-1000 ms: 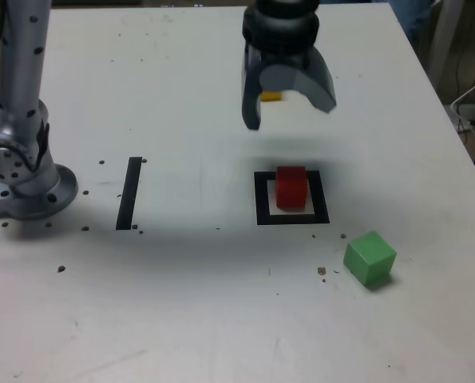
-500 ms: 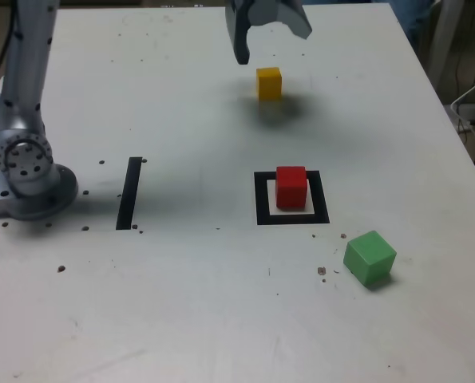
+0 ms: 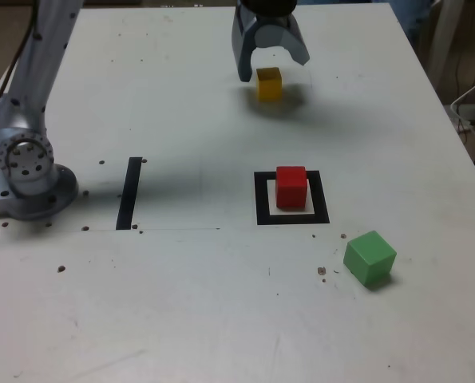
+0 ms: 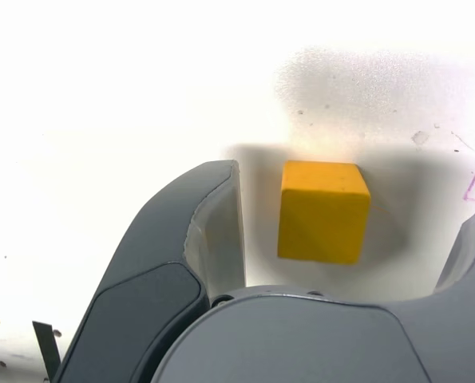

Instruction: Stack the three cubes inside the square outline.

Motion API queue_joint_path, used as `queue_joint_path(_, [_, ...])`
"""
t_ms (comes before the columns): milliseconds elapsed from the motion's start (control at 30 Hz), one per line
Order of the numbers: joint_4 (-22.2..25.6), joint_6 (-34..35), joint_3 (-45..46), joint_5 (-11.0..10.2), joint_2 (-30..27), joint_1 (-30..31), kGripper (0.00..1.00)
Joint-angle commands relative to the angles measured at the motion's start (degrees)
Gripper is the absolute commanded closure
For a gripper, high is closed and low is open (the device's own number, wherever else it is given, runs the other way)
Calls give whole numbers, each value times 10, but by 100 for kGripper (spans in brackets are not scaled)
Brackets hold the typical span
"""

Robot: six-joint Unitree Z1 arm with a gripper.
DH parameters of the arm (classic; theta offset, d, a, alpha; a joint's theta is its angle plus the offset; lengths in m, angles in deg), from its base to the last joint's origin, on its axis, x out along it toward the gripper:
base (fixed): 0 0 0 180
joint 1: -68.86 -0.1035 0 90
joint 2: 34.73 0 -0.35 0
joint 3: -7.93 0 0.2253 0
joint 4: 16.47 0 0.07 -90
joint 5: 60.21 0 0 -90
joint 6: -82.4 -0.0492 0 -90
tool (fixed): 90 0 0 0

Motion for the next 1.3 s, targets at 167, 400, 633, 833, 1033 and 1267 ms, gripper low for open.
queue_joint_path(167, [-8, -9, -10, 1, 24, -5, 7])
queue_joint_path(400, [-13, -9, -12, 7, 35, -7, 15])
queue_joint_path(633, [-26, -11, -12, 15, 39, -11, 38])
queue_joint_path(833, [-28, -23, -11, 36, 43, -11, 42])
queue_joint_path(1033, [-32, -20, -13, 37, 44, -10, 57])
queue_joint_path(1267, [-38, -12, -9, 41, 40, -15, 72])
